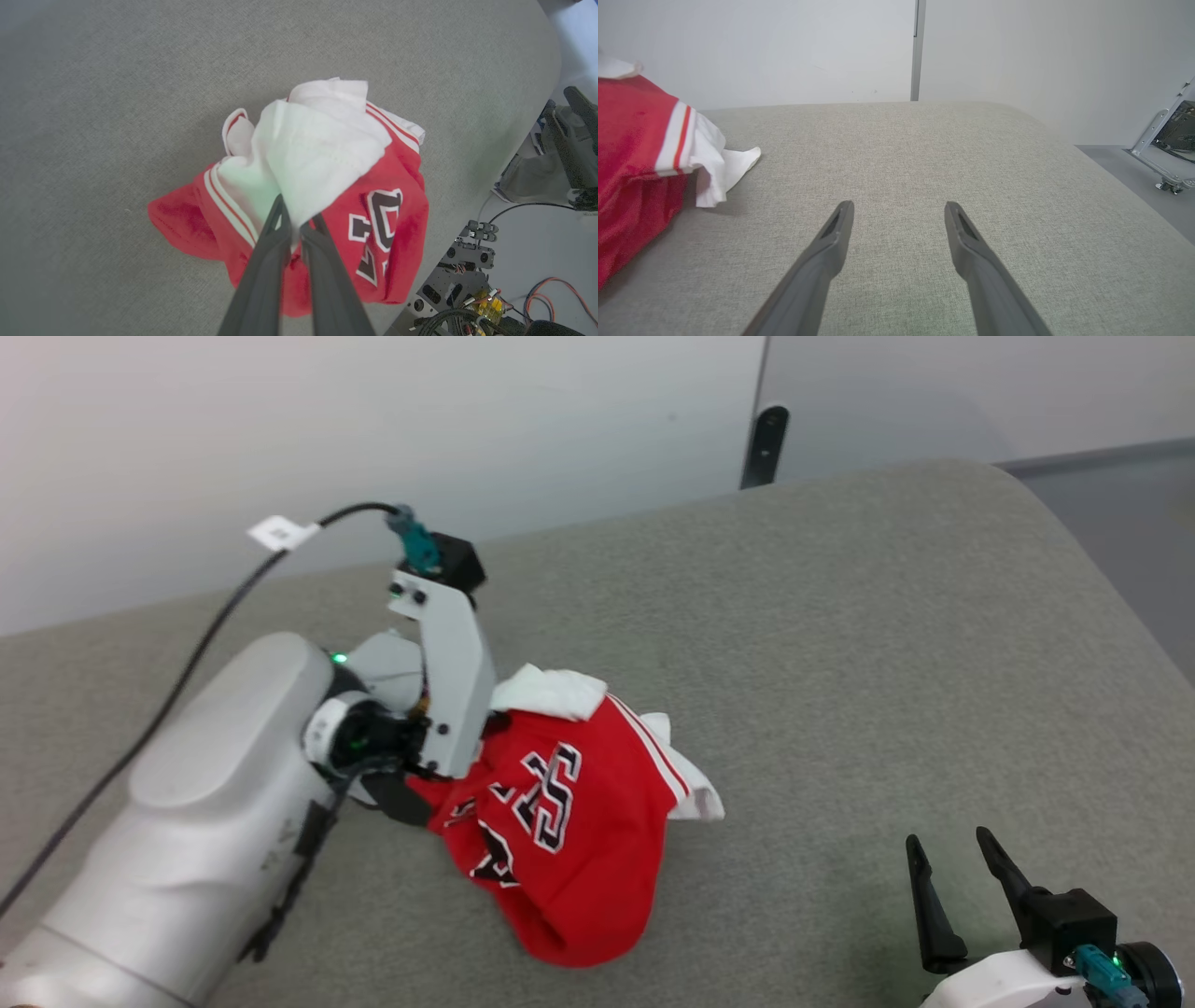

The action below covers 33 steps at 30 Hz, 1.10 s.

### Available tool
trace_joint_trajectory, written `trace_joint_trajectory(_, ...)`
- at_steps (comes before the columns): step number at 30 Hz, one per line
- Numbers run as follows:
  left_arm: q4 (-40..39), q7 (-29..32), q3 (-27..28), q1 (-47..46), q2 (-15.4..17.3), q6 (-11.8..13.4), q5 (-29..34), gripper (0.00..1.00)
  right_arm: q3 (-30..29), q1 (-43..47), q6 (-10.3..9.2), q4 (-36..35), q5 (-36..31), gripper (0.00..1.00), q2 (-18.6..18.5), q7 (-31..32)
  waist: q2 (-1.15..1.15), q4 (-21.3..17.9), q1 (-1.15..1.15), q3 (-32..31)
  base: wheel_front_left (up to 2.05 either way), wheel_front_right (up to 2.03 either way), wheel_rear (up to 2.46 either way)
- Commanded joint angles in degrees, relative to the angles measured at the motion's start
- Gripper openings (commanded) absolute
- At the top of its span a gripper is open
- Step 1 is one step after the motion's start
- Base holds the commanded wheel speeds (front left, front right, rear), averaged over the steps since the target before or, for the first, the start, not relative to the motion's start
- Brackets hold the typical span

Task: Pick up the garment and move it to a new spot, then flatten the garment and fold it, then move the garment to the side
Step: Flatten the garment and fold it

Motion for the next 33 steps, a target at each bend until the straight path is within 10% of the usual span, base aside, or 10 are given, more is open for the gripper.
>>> trace_joint_trajectory(1, -0.27, -0.54, 0.63, 0.46, 0.64, 0.48, -0.21, 0.00, -0.33, 0.39, -0.08, 0.04, -0.39, 1.00, 0.01, -0.25, 0.00, 1.59, 0.00, -0.89, 0.00, 0.00, 0.00)
trace_joint_trajectory(16, -8.47, -4.05, 4.95, 14.68, 9.74, 5.73, -4.28, 0.00, -1.82, 0.97, -0.08, 0.09, -2.22, 1.00, 0.01, -0.25, 0.00, 8.44, 0.00, -2.54, 0.00, 0.00, 0.00)
trace_joint_trajectory(26, -6.80, -7.03, 4.24, 21.18, 10.10, 5.10, -4.67, 0.00, -0.32, -0.74, -0.08, 1.02, -2.57, 1.00, 0.01, -0.25, 0.00, 10.47, 0.00, -2.07, 0.00, 0.00, 0.00)
trace_joint_trajectory(29, -5.14, -7.55, 3.59, 20.23, 9.77, 4.26, -3.75, 0.45, -0.03, -0.81, -0.08, 1.63, -2.83, 1.00, 0.00, -0.25, 0.00, 10.72, 0.00, -2.67, 0.00, 0.00, 0.00)
trace_joint_trajectory(31, -4.44, -7.41, 3.43, 19.77, 9.46, 3.68, -3.83, 1.00, 0.18, -0.54, -0.08, 2.34, -2.76, 1.00, 0.01, -0.25, 0.00, 11.06, 0.00, -3.46, 0.00, 0.00, 0.00)
trace_joint_trajectory(33, -4.42, -7.60, 3.43, 19.26, 9.35, 3.35, -3.80, 1.00, 0.66, -0.30, -0.08, 2.90, -3.23, 1.00, 0.02, -0.25, 0.00, 11.61, 0.00, -4.21, 0.00, 0.00, 0.00)
